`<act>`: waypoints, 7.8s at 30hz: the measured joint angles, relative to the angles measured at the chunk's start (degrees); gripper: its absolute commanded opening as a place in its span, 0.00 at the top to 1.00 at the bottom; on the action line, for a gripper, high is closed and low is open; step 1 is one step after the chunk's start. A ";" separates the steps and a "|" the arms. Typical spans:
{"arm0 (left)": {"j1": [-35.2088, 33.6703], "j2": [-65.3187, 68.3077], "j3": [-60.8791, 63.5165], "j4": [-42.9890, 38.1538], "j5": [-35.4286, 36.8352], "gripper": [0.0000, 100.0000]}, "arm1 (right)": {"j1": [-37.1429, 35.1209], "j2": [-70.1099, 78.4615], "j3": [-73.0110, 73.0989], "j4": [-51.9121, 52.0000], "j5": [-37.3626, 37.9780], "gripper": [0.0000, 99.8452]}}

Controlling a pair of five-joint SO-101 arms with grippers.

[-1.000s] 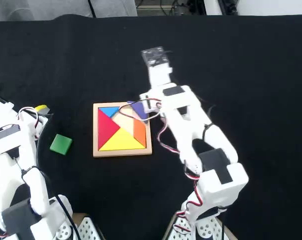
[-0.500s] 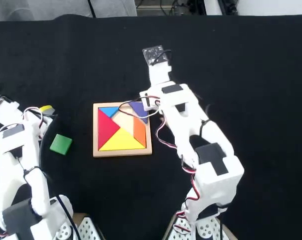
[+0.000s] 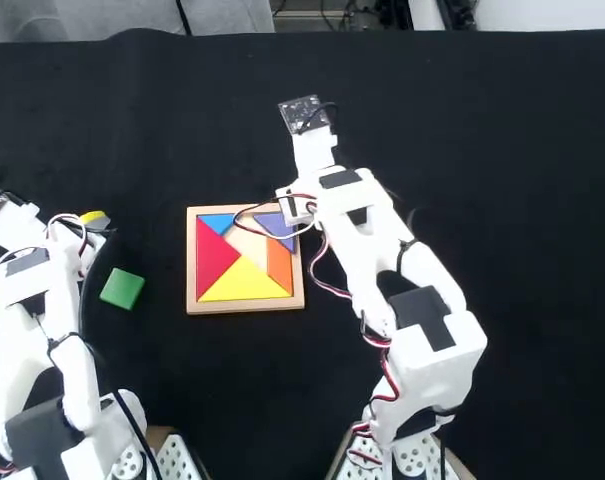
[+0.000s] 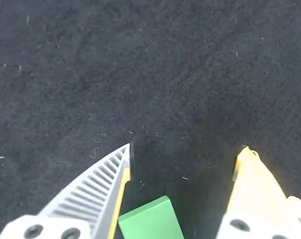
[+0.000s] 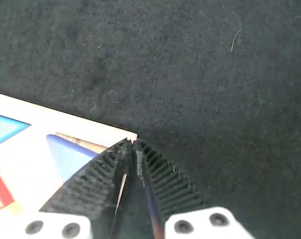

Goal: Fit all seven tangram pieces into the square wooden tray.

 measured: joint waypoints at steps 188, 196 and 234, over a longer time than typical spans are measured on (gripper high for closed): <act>0.35 0.00 0.00 0.00 0.00 0.67 | -11.08 13.01 -21.89 26.55 10.90 0.99; 0.35 0.00 0.00 0.00 0.00 0.67 | -10.99 13.01 -21.89 29.36 10.81 0.99; 0.35 0.00 0.00 0.00 0.00 0.67 | 6.15 -1.93 -14.33 26.81 9.76 0.98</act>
